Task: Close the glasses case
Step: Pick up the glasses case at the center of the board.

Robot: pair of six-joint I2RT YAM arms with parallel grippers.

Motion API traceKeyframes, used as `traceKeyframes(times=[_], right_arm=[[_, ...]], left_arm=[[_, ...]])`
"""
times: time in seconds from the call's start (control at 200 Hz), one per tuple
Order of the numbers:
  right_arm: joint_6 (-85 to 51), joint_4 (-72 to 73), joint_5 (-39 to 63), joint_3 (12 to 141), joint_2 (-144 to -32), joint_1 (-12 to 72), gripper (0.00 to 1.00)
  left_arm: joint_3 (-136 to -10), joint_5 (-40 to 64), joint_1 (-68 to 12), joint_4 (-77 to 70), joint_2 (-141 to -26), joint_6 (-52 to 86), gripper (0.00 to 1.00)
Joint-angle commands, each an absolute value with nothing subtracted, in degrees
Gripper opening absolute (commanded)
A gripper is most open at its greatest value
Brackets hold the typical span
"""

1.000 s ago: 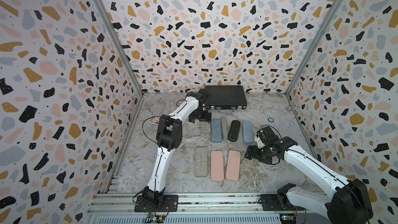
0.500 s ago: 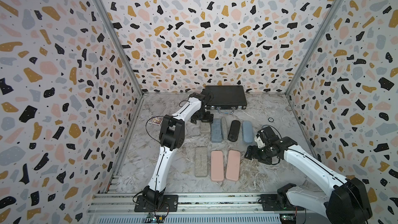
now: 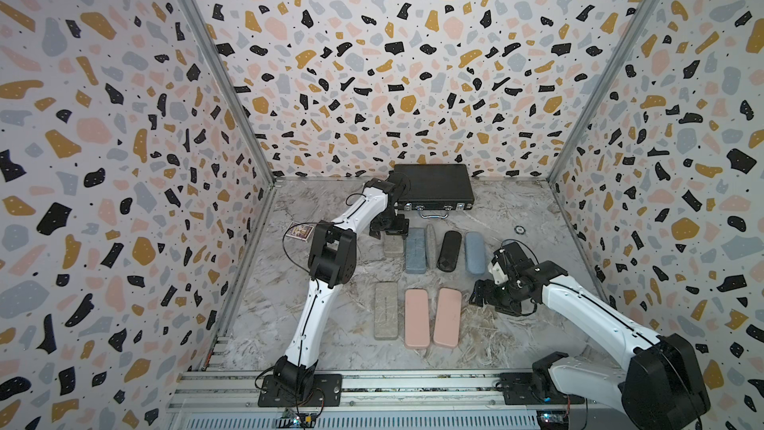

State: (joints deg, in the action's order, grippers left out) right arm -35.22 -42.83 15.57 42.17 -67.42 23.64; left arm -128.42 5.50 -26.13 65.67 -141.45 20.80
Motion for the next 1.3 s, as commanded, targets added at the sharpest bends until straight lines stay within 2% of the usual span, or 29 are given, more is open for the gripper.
traceKeyframes(times=[0.0,0.3,0.506,0.696,1.096,1.296], right_arm=[[-34.4,-43.4,15.9,42.1,-67.2,23.4,0.86],[-34.5,-43.4,16.3,42.4,-67.8,23.3,0.86],[-34.4,-43.4,16.5,42.8,-68.1,23.2,0.86],[-34.4,-43.5,16.8,43.0,-67.9,23.3,0.86],[-34.8,-44.0,17.6,43.0,-66.7,23.3,0.85],[-34.3,-43.7,17.5,41.9,-66.7,23.3,0.85]], left_arm=[[-130.0,5.7,-26.5,66.2,-142.9,21.1,0.79],[-128.7,5.6,-26.5,65.1,-142.2,21.4,0.78],[-128.1,5.1,-26.4,65.0,-141.5,21.0,0.67],[-126.8,4.5,-26.3,65.0,-140.0,21.0,0.67],[-117.9,0.8,-24.1,64.3,-126.5,19.9,0.66],[-107.9,-1.5,-21.8,63.0,-116.6,19.3,0.67]])
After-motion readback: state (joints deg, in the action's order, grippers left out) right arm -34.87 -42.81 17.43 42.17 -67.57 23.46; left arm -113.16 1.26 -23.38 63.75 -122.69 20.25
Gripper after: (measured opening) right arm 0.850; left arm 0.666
